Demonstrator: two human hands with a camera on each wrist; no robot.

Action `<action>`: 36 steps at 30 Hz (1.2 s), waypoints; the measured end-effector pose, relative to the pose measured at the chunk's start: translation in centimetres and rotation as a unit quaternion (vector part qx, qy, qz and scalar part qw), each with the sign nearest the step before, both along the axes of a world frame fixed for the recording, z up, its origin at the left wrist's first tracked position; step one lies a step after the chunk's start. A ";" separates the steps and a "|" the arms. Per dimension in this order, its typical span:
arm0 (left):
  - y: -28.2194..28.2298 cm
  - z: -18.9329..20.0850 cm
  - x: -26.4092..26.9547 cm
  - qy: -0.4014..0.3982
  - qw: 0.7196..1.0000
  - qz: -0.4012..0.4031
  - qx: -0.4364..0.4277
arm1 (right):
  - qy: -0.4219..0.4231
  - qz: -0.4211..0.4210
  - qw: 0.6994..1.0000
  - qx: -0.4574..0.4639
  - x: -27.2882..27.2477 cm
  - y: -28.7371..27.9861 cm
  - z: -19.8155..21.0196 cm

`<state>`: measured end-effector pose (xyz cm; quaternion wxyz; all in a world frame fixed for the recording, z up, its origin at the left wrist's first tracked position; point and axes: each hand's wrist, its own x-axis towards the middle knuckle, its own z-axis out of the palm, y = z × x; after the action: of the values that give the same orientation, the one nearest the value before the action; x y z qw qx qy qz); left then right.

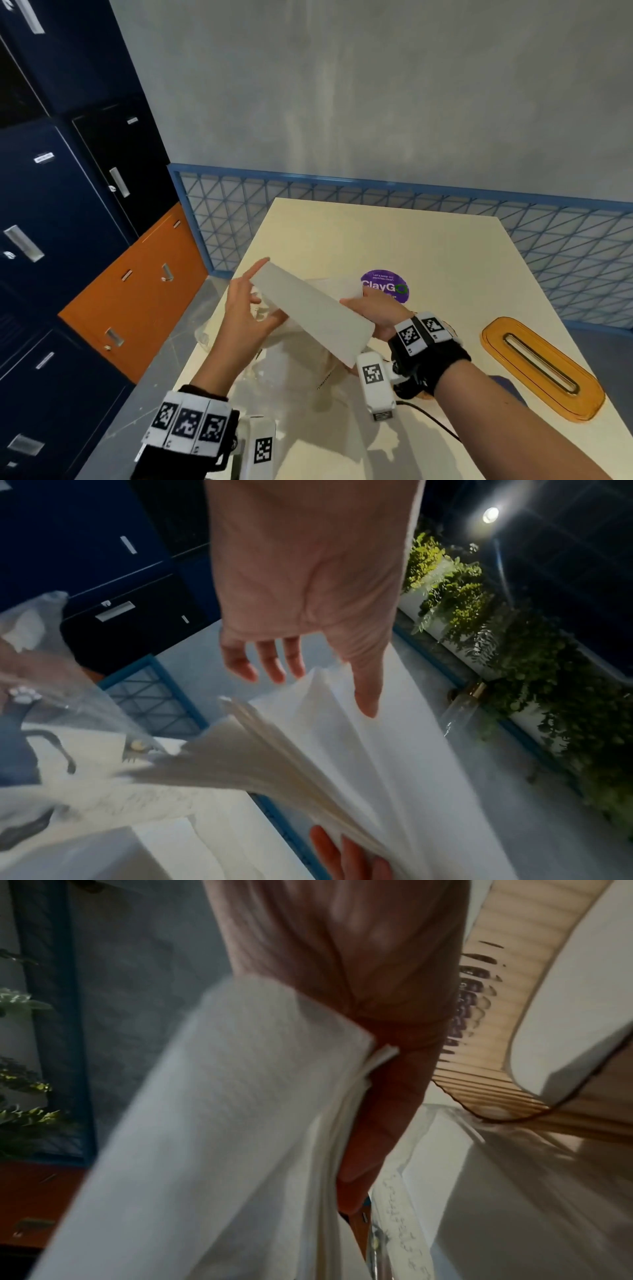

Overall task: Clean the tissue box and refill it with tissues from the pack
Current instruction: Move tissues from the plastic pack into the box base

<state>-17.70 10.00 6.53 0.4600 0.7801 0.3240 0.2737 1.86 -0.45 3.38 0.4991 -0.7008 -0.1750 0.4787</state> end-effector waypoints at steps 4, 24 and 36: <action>0.2 0.0 0.4 0.019 1.000 -0.017 0.008 | 0.040 0.040 0.998 0.001 -1.1 -0.3 -0.5; 2.2 -3.6 -1.8 0.041 0.890 0.083 -0.446 | 0.161 0.016 0.986 0.036 -2.8 -1.2 -1.5; 2.7 -4.6 -1.3 -0.017 0.888 0.169 -0.428 | 0.033 0.032 0.999 -0.002 -2.7 0.0 -1.3</action>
<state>-18.99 12.73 1.95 0.7013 0.4362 0.5289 0.1957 -0.85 -0.43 2.11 0.4876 -0.6797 -0.1803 0.5174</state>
